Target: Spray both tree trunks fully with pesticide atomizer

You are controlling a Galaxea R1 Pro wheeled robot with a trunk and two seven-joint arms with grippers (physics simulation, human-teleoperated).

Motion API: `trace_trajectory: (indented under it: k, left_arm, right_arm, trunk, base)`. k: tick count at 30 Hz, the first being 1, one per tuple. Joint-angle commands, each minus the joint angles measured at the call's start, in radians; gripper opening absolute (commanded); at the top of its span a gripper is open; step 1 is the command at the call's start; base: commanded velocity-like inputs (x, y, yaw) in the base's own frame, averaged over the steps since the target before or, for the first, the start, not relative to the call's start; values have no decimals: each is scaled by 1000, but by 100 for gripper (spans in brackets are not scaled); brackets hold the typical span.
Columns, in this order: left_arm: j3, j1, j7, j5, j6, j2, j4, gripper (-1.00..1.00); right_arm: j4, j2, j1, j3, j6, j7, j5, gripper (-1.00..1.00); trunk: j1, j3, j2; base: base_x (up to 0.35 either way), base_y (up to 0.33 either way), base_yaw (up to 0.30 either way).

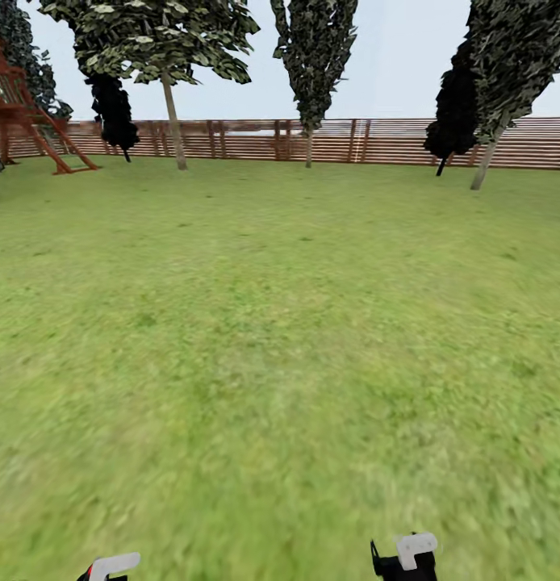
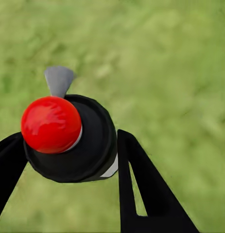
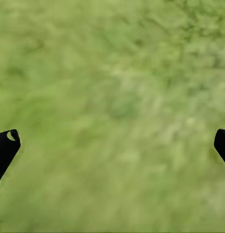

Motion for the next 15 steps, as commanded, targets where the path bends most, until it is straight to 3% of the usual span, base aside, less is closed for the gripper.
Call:
trace_trajectory:
  k: [1,15]
  left_arm:
    - [0,0,0,0,0,0,0,-100]
    - [0,0,0,0,0,0,0,-100]
  right_arm:
    - [0,0,0,0,0,0,0,100]
    - [0,0,0,0,0,0,0,100]
  trunk:
    - [0,0,0]
    - [0,0,0]
  base:
    - [264,192,286]
    - [264,192,286]
